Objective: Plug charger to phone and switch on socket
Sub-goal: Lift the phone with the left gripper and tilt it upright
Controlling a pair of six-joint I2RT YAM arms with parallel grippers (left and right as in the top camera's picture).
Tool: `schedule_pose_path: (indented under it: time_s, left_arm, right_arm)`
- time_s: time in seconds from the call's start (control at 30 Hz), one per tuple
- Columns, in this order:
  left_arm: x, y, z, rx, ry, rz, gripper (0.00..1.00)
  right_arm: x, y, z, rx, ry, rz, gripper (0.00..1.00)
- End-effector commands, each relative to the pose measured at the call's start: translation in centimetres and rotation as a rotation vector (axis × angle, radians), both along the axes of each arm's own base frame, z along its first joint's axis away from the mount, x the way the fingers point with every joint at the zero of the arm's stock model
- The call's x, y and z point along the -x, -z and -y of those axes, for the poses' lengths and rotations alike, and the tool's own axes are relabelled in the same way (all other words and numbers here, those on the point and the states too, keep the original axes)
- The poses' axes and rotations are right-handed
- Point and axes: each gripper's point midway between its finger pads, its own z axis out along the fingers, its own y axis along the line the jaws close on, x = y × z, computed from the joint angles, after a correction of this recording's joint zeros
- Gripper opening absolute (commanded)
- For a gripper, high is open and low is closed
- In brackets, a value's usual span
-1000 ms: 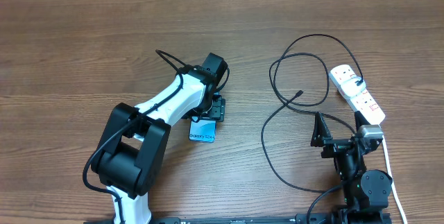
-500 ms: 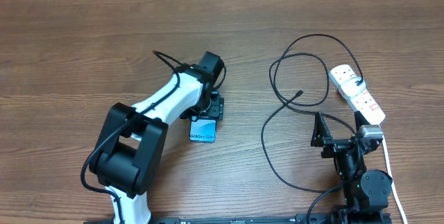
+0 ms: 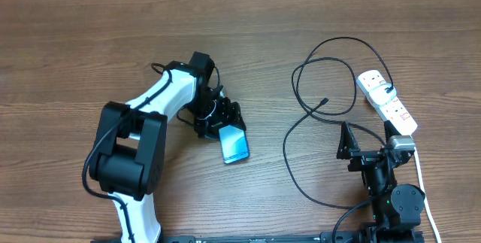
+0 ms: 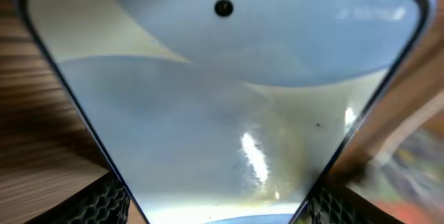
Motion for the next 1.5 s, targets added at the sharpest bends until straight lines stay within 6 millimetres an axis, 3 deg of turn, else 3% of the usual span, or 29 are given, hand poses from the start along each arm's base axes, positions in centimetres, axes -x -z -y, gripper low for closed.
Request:
schedule_pose_path:
  time_s: [0.0,0.13,0.33,0.77,1.13,1.47]
  left_arm:
    - [0.8,-2.4,2.9,0.293,-0.019,-0.088,0.34]
    - [0.7,-3.8,3.7,0.391,-0.027,-0.101,0.34]
    - [0.6,-3.5,3.6,0.382,-0.011,-0.078,0.34]
    - [0.2,-11.2,6.5,0.847,-0.081,-0.189,0.35]
    - [0.0,-12.9,6.6,0.944,-0.096,-0.214,0.35]
    - [0.1,-12.9,6.6,0.92,-0.133,-0.281,0.36]
  right_arm:
    - [0.0,0.2,0.2,-0.003,0.013,0.003,1.0]
    - [0.0,0.2,0.2,-0.003,0.013,0.003,1.0]
    - [0.0,0.2,0.2,-0.003,0.013,0.003,1.0]
    - [0.0,0.2,0.2,-0.003,0.013,0.003,1.0]
    - [0.0,0.2,0.2,-0.003,0.013,0.003,1.0]
    - [0.0,0.2,0.2,-0.003,0.013,0.003,1.0]
